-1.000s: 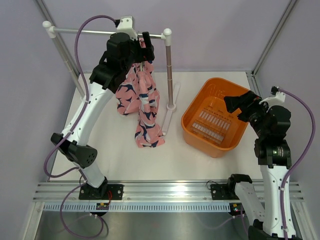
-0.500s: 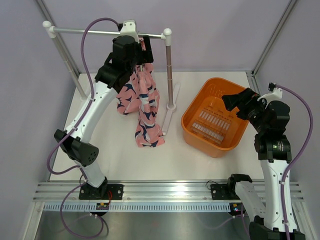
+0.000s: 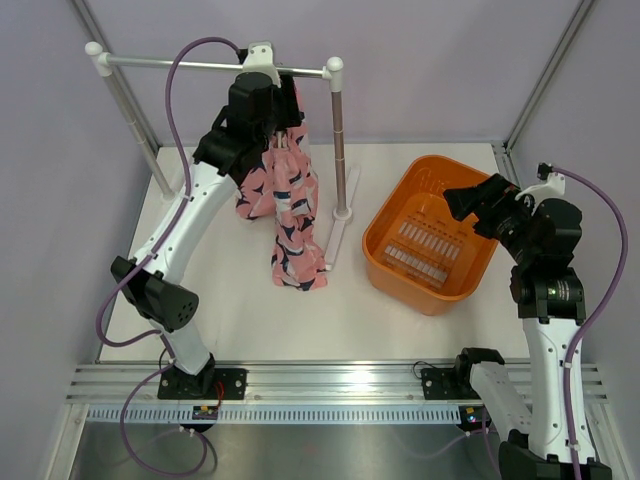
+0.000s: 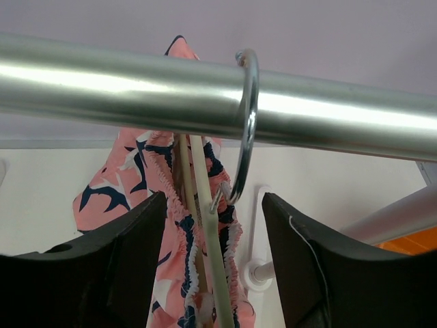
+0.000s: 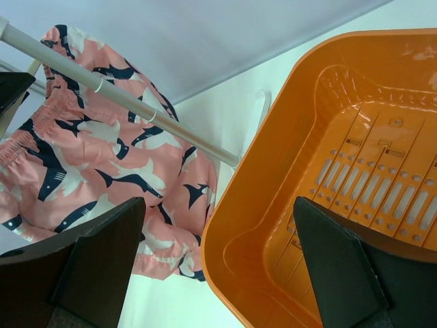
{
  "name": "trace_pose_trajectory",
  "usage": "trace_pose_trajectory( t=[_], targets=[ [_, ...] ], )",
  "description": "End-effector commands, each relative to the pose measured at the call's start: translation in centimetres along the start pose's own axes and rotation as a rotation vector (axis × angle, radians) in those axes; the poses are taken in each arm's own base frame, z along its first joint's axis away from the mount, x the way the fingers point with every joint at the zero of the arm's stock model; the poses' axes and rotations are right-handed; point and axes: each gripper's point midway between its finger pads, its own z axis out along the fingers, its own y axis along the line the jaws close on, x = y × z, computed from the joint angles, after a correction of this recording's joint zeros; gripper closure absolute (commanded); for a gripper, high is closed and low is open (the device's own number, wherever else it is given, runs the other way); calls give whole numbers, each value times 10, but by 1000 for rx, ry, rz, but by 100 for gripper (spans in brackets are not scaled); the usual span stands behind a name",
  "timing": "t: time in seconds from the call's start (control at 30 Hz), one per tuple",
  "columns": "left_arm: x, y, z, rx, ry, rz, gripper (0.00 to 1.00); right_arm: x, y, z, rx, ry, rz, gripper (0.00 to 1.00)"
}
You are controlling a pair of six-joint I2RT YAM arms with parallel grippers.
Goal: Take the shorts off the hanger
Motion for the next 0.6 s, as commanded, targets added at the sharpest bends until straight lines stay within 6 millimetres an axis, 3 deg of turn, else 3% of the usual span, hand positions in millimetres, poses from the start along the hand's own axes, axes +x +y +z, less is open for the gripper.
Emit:
trace_pose_trajectory(
  t=[0.0,0.2,0.47,0.57],
  targets=[
    [-4,-5,3,13,-28,-19,41,-6,14,-5,-43,3,-4,0],
    [-5,-3,0,7,-30,-9,52,-6,14,-8,-40,-7,-8,1],
    [-21,3,-11,-8,-67,12,93,-3,13,-11,-43,-13,-8,1],
    [-30,3,-19,0,-89,23,99,-3,13,-11,-48,-20,-8,1]
  ],
)
